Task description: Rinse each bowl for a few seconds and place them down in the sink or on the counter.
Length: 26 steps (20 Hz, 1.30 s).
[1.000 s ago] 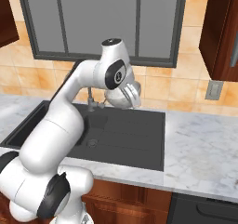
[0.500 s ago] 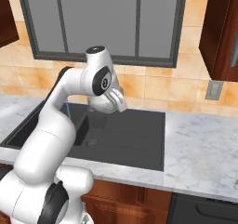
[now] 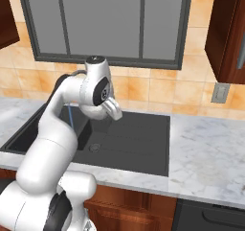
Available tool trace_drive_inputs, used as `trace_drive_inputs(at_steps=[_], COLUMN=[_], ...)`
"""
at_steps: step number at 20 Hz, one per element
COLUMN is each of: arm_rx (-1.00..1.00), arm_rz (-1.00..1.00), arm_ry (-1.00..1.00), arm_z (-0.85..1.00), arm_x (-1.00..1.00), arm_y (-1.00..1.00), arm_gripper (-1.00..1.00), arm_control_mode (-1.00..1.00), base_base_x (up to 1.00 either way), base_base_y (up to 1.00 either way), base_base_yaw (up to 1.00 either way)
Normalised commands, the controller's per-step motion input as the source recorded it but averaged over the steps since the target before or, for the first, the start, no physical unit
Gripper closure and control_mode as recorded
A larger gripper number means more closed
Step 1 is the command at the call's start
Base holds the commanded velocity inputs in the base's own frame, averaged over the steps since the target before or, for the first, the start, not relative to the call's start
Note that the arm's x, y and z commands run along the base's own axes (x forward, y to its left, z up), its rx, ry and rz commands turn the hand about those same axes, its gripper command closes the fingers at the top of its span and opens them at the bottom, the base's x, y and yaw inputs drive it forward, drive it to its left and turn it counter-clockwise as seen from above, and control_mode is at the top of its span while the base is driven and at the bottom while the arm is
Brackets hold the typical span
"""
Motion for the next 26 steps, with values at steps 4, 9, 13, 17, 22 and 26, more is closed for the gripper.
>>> trace_drive_inputs(at_steps=[4, 9, 13, 17, 22, 26], arm_rx=[0.08, 0.06, 0.07, 0.06, 0.04, 0.00], arm_rz=[0.04, 0.02, 0.01, 0.01, 0.02, 0.01], arm_ry=[0.00, 0.02, 0.04, 0.04, 0.05, 0.03], arm_z=[-0.20, -0.28, -0.31, -0.29, -0.17, -0.16], arm_x=[0.13, 0.11, 0.11, 0.12, 0.15, 0.13], arm_y=[0.37, 0.39, 0.31, 0.33, 0.16, 0.25], arm_gripper=[1.00, 1.00, 1.00, 1.00, 1.00, 1.00], arm_control_mode=[-1.00, -1.00, -1.00, -1.00, -1.00, -1.00], base_base_x=[0.00, 0.00, 0.00, 0.00, 0.00, 0.00], base_base_y=[0.00, 0.00, 0.00, 0.00, 0.00, 0.00], base_base_yaw=[0.00, 0.00, 0.00, 0.00, 0.00, 0.00])
